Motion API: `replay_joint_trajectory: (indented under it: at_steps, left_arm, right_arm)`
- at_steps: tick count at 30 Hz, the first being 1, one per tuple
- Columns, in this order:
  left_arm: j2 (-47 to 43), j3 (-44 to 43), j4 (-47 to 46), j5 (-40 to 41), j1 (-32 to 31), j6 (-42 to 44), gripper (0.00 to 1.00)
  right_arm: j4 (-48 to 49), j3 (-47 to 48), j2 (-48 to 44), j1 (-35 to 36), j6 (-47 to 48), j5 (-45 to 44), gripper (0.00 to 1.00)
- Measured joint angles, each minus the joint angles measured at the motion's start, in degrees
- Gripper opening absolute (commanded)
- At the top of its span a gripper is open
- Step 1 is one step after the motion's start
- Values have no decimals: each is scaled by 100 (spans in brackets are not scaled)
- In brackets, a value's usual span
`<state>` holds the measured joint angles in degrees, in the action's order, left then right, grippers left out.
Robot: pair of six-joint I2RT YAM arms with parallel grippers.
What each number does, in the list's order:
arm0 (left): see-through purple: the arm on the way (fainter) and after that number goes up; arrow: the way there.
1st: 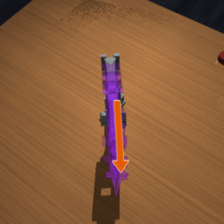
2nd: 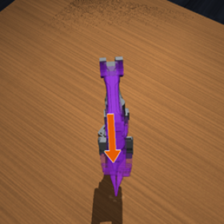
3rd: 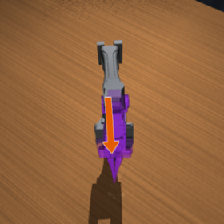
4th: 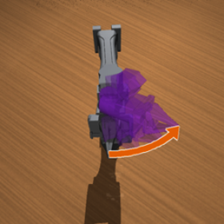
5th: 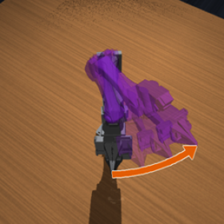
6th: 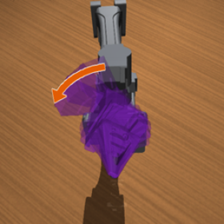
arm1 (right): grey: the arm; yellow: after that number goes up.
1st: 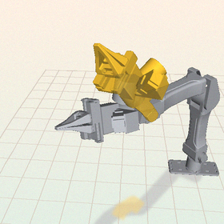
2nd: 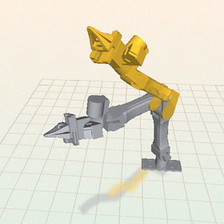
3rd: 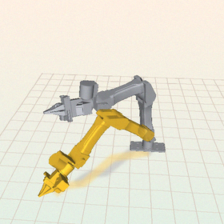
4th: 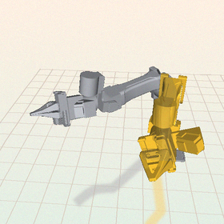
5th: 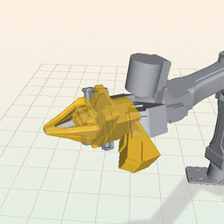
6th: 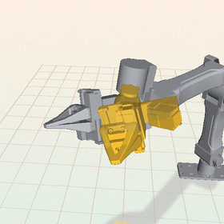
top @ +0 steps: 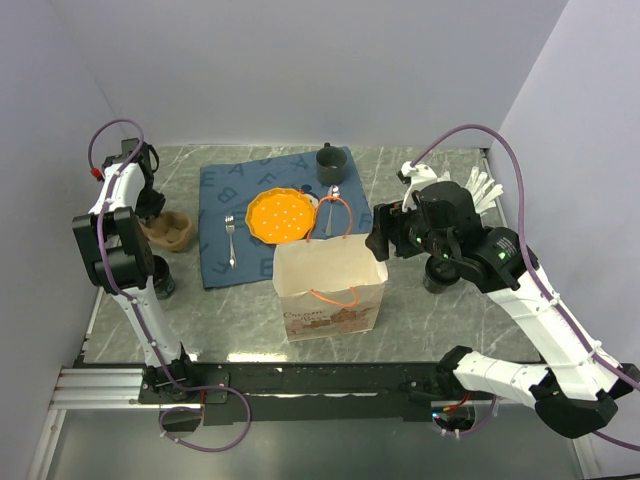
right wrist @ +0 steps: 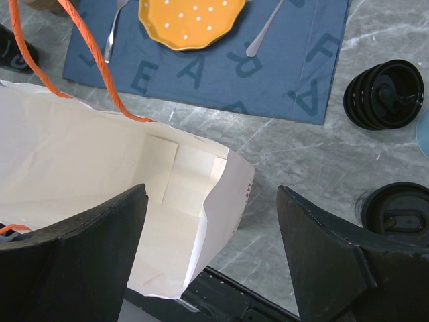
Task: Pack the takeout coffee
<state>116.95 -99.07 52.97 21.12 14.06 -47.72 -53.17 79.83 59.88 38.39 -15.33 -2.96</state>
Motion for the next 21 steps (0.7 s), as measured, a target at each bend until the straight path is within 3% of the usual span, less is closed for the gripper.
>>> replay_joint_trajectory:
  at_steps: [9, 15, 21]
  left_arm:
    - [0, 2, -15, 11, 0, 0, 32]
    - [0, -214, 219, 90, -22, 9, 41]
    - [-46, -490, 284, 223, -28, 31, 39]
  right_arm:
    - [-4, 0, -2, 0, 0, -4, 85]
    - [-4, 0, -20, 0, -4, 0, 85]
    - [-2, 0, -72, 0, -22, 0, 85]
